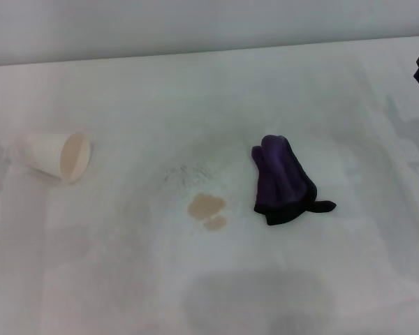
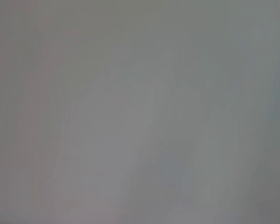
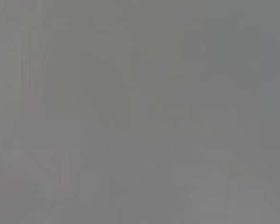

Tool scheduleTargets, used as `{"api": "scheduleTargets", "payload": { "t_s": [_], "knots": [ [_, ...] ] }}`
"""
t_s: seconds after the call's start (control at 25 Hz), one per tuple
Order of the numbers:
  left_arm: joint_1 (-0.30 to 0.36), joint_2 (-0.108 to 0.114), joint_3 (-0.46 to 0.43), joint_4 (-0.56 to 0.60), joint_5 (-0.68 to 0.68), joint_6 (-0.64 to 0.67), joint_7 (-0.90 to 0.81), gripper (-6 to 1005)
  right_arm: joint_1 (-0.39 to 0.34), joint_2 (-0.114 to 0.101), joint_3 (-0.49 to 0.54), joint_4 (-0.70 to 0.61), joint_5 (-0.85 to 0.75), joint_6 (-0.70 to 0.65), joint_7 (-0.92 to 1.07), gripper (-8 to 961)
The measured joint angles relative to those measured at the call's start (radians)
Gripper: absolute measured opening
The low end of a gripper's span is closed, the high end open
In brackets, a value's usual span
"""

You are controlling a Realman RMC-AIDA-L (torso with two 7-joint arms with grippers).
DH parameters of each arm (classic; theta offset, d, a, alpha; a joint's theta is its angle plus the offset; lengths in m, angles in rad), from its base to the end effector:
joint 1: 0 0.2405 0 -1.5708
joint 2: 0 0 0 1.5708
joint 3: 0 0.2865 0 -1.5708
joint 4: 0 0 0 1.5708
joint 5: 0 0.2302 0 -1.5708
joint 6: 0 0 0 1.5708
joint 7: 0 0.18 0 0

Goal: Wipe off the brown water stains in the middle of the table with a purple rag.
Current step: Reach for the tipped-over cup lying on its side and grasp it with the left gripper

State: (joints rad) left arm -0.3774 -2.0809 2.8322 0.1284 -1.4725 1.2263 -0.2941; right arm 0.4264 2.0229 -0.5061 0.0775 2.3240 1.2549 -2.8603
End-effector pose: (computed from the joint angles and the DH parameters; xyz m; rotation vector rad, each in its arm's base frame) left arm -0.3997 0.3488 -0.0391 -1.4611 -0.7536 -0.7532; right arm 0.4204 0.3612 0.0067 -1.4386 0.6473 0.6644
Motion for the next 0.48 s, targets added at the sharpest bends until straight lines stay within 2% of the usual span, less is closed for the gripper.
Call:
{"api": "scheduleTargets", "payload": {
  "t_s": [0.48],
  "knots": [
    [0.01,0.001,-0.001,-0.005,-0.001,-0.001,0.003,891,0.005,0.005,0.0,0.01,0.0,0.0,0.001,874]
  ]
}}
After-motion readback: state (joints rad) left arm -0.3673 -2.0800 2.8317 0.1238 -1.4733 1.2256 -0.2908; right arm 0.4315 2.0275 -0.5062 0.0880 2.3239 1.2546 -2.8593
